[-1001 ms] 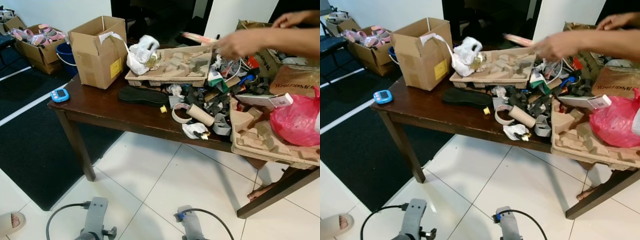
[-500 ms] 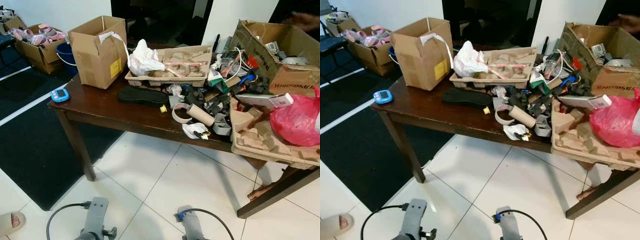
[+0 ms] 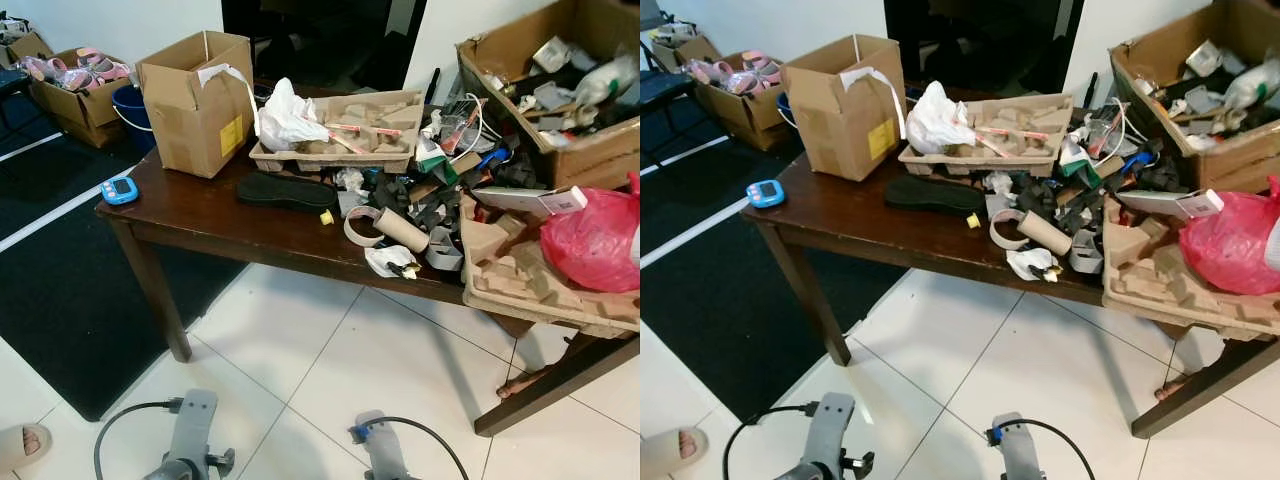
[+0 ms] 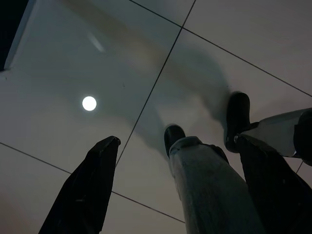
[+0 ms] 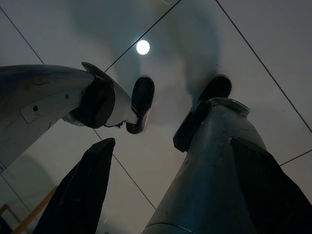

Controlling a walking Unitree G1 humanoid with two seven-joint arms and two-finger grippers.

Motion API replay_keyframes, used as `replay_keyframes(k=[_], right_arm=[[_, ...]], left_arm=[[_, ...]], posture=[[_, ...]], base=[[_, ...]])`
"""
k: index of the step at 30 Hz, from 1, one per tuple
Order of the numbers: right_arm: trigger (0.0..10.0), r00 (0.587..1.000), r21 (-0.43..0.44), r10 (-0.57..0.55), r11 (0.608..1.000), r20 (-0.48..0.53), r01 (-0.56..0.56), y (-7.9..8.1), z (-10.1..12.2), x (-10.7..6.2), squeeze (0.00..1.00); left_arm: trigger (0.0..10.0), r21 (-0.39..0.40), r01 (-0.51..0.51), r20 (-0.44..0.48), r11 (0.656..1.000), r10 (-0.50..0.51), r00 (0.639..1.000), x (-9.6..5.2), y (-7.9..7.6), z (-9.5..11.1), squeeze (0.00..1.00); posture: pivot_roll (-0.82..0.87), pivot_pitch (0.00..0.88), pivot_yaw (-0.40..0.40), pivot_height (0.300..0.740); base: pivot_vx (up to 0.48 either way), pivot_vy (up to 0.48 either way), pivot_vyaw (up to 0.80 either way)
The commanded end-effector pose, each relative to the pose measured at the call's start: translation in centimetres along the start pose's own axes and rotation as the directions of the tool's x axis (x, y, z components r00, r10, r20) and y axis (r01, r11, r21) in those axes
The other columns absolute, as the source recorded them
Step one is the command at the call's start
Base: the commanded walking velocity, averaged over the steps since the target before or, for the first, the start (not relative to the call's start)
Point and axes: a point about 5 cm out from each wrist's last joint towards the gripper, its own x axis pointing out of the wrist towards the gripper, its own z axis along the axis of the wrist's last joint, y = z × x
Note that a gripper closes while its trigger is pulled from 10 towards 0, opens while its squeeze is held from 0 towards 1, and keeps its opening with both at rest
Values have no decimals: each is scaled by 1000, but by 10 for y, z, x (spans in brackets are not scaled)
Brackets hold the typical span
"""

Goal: Picking trash to rubbish bin

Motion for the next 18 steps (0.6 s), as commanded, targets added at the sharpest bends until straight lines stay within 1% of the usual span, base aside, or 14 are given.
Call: replay_keyframes(k=[1,18], right_arm=[[10000,999,31,-7,999,-35,8,-2,-11,-1,0],[10000,999,19,4,1000,-33,-4,0,-7,0,0]], left_arm=[[10000,7,-11,-25,1000,11,1000,-2,5,-5,0],[10000,0,-18,-29,1000,18,999,-3,7,-8,0]], posture=[[88,57,-33,740],[100,56,-40,740]], base=[[0,0,0],[0,0,0]])
